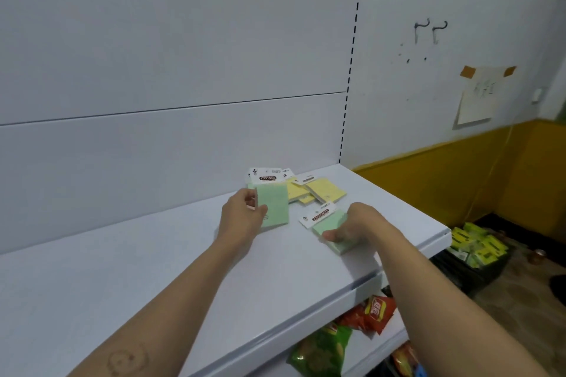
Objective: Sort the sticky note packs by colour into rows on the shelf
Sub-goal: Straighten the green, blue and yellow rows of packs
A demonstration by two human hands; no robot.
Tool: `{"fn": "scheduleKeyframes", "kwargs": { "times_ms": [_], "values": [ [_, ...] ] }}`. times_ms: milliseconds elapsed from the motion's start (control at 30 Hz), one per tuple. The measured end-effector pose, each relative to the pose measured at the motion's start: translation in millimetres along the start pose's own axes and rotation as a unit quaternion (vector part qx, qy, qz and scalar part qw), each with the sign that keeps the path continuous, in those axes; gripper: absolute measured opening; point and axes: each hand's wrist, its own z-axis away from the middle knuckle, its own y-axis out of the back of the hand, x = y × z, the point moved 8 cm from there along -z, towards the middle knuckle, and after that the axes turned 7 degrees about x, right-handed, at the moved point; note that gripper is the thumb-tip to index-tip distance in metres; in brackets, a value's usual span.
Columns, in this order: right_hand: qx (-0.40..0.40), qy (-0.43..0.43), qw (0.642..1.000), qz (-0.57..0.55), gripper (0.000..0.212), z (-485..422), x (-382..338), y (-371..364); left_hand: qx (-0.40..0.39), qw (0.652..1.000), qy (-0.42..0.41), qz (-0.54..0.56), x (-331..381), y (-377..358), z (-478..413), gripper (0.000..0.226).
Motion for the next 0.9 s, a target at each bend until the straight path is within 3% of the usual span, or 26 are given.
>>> {"fn": "scheduleKeyframes", "kwargs": {
  "times_ms": [100,200,333,467,633,900],
  "values": [
    [0.015,0.000,1.000,0.014,0.091,-1.6,7.1,13.6,-0.005,0.996,-0.053,-0.072,6.8,18.4,-6.1,0.014],
    [0.044,0.021,0.999,-0.022,0.066,0.9,6.0,34.8,-0.001,0.992,-0.077,-0.099,12.6,34.9,-9.1,0.013],
    [0.064,0.059,0.970,-0.228,0.023,12.3,-11.6,52.0,0.002,0.993,-0.067,-0.096,15.1,56.2,-12.0,0.012],
    [0.071,0.101,0.923,-0.365,0.034,20.6,-44.3,52.0,0.017,0.994,-0.064,-0.085,21.4,87.2,-16.3,0.012],
    [0.071,0.152,0.874,-0.457,0.014,25.2,-98.8,48.1,0.051,0.993,-0.069,-0.081,23.8,146.9,-21.8,0.012],
    [0.013,0.241,0.819,-0.521,0.012,38.3,-206.1,31.0,0.143,0.984,-0.025,-0.099,-0.2,259.7,-9.7,0.015]
  ]
}}
